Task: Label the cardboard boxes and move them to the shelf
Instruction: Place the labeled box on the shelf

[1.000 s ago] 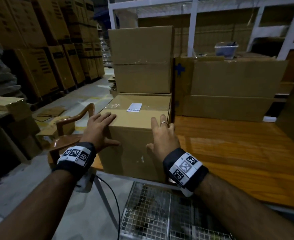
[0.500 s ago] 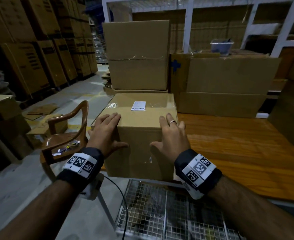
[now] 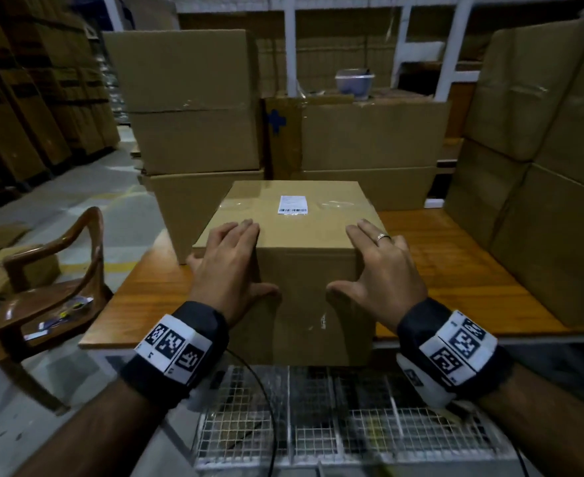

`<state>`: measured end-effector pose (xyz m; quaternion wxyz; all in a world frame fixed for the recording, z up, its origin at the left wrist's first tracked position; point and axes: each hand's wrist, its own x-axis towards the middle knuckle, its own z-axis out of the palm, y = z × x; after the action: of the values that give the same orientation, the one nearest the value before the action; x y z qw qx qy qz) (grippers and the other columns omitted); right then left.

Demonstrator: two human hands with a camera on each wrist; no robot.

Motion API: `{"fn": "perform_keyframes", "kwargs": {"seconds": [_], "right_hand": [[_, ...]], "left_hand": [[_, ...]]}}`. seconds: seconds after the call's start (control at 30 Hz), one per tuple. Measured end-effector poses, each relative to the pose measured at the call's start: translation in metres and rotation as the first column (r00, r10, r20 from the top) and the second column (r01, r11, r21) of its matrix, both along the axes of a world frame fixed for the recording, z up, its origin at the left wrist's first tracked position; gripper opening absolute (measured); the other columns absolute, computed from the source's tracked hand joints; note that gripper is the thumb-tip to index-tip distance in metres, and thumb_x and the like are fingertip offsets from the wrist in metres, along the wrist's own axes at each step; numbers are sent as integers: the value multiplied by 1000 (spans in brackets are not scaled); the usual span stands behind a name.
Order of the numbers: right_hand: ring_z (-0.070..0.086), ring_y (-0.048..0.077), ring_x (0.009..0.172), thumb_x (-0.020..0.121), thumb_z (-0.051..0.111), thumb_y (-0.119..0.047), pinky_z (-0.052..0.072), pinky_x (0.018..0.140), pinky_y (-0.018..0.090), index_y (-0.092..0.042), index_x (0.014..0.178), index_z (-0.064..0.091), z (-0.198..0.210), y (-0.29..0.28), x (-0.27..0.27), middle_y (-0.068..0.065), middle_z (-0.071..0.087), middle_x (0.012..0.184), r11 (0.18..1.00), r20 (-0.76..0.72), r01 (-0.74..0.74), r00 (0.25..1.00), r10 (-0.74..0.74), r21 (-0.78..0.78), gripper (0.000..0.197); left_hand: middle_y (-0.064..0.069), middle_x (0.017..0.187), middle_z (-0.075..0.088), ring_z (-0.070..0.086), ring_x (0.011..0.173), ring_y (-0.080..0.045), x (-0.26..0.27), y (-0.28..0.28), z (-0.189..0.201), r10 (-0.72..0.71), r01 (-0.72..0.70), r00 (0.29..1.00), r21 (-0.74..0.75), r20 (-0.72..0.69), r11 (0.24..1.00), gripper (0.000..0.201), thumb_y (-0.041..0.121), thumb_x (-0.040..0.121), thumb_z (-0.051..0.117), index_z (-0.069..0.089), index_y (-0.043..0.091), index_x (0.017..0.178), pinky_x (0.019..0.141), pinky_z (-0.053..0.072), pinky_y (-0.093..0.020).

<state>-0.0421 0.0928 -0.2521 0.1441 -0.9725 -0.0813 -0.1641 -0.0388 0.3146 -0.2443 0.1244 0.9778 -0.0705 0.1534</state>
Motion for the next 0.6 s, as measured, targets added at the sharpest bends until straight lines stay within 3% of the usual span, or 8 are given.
{"fn": "perform_keyframes", "kwargs": {"seconds": [0.33, 0.6], "right_hand": [[40, 30, 130, 66, 81, -48, 31, 106, 38, -16, 145, 39, 5, -112, -25, 6, 37, 151, 985, 35, 174, 984, -174, 5, 95], [42, 26, 133, 62, 85, -44, 29, 108, 40, -11, 140, 46, 4, -219, -21, 10, 43, 147, 989, 76, 141, 987, -143, 32, 93]], "left_hand": [[7, 156, 19, 10, 139, -13, 11, -117, 0, -179, 179, 984, -11, 2, 984, 98, 50, 72, 74, 19, 25, 149, 106, 26, -59], [7, 156, 17, 9, 140, -12, 16, -221, -3, -197, 197, 980, 7, 4, 980, 95, 49, 76, 72, 16, 26, 150, 107, 24, -62]]}}
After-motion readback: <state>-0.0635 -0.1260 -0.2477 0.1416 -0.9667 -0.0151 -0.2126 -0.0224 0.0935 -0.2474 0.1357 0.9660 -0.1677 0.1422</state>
